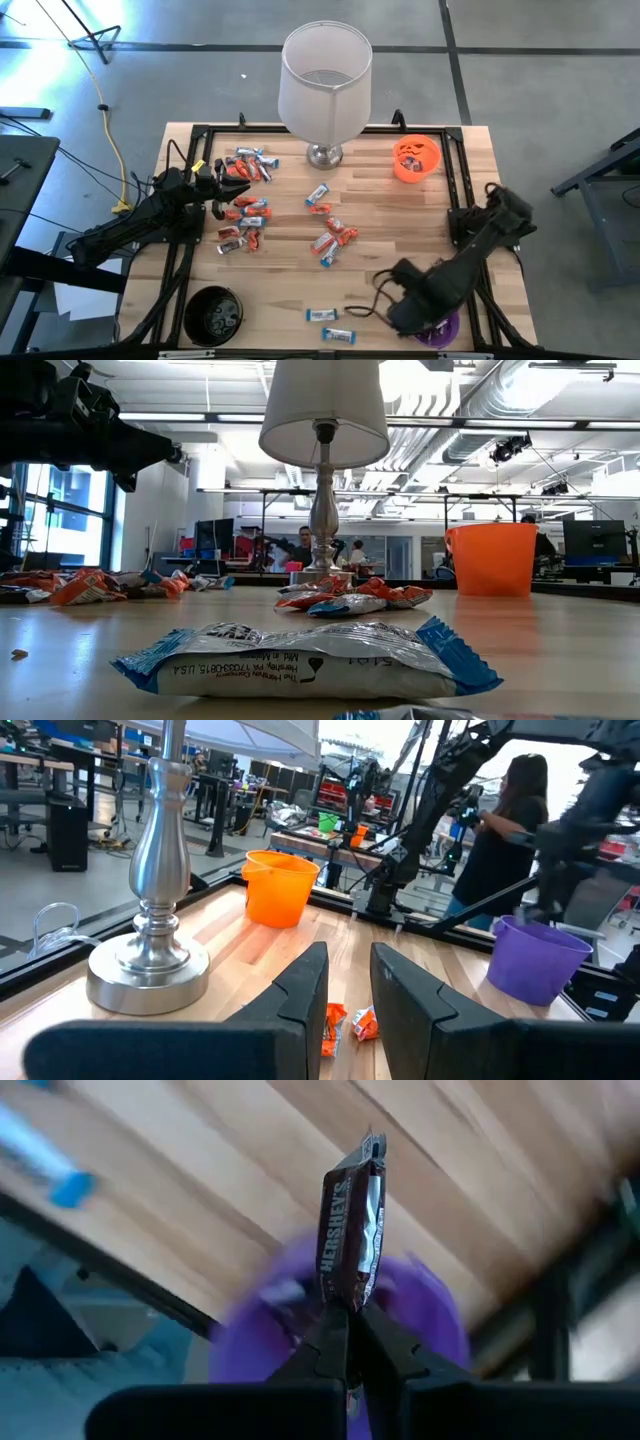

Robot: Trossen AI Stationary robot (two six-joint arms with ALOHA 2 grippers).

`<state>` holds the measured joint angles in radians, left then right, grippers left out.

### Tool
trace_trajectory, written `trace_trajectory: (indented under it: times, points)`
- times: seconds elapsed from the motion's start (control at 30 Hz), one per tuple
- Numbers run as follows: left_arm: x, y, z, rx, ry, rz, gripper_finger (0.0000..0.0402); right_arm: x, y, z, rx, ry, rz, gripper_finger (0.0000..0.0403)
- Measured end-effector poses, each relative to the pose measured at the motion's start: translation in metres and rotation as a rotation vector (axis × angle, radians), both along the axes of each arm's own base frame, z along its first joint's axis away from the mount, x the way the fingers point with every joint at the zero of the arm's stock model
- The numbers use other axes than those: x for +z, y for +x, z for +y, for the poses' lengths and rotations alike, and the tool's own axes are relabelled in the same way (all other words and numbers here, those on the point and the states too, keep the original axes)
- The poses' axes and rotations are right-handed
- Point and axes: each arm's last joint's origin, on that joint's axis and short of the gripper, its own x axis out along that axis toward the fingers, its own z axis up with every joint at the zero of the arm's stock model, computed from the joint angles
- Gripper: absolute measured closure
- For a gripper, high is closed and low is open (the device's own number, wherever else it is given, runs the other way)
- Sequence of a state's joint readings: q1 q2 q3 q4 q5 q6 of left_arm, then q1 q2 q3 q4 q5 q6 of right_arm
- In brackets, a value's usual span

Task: Sort candy
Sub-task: Put the brown chocolate bar into the violet bucket

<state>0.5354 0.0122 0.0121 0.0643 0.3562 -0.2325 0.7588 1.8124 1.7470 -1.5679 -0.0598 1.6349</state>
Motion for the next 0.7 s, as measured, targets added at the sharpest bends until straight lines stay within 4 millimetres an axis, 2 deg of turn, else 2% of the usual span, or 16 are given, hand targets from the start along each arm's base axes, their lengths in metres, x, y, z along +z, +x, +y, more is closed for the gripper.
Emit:
trace_trajectory:
  times: [0.13, 0.23, 0.47, 0.7]
  points:
    - [0.0, 0.0, 0.0, -0.001, 0.0, 0.0, 0.0337, -0.012, -0.031, -0.009, -0.146, 0.062, 0.118, 0.0402]
    - [0.0, 0.0, 0.0, 0.0, 0.0, 0.0, 0.0337, -0.024, -0.044, -0.013, -0.196, 0.149, 0.1, 0.0402]
    - [0.0, 0.0, 0.0, 0.0, 0.0, 0.0, 0.0337, -0.055, -0.04, -0.006, -0.177, 0.419, -0.119, 0.0389]
    - [0.0, 0.0, 0.0, 0.0, 0.0, 0.0, 0.0337, -0.058, -0.047, -0.014, -0.186, 0.364, -0.098, 0.0385]
